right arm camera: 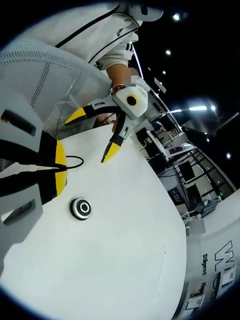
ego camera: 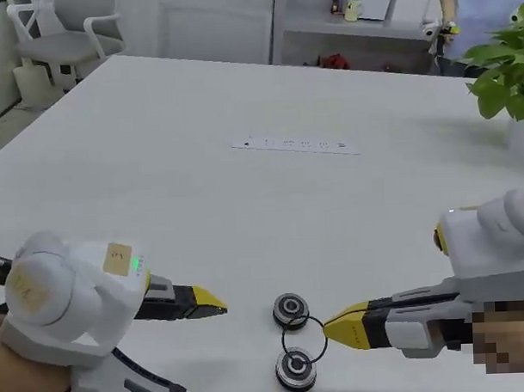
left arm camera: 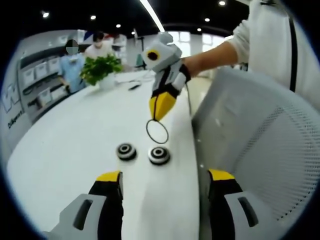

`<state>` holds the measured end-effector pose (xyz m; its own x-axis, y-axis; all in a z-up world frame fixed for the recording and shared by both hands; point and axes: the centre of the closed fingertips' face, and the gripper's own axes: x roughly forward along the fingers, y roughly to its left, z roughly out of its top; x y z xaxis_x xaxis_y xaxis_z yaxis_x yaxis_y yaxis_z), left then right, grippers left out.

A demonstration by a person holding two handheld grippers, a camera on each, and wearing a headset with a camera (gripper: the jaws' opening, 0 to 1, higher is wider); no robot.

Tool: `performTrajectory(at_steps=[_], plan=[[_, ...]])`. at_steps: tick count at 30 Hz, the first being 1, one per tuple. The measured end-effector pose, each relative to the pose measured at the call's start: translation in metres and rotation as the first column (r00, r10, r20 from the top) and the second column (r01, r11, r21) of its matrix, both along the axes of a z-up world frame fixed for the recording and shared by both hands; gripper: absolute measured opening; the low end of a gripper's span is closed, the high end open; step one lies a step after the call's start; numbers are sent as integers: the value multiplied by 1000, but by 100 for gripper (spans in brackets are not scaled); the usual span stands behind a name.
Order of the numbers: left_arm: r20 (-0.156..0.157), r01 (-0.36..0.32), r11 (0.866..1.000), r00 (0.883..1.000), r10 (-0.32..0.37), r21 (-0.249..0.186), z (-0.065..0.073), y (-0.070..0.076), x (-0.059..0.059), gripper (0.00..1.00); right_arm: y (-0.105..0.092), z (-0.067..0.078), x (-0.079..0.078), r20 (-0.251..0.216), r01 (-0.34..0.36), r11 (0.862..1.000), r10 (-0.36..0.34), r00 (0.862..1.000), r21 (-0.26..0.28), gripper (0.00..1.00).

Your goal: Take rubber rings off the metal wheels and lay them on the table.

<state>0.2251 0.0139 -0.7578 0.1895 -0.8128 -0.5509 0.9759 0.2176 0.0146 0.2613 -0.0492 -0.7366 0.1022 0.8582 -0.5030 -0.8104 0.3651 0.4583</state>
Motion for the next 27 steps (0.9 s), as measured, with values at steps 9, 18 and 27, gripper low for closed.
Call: performTrajectory(at_steps=[9,18,27], plan=[[-3,-3,1000,1000,3,19,-6,3,1,68,21,-1,-7,-3,-49,999,49,999,-10,0],[-32,-32,999,999,33,9,-8,10,-1,68,42,-10,-7,-19,-77,997,76,997,-25,0],[-40,-46,999,998,46,-8,-8,11,-3,68,56,-28,-10,-37,-111,992,108,993,-61,0]])
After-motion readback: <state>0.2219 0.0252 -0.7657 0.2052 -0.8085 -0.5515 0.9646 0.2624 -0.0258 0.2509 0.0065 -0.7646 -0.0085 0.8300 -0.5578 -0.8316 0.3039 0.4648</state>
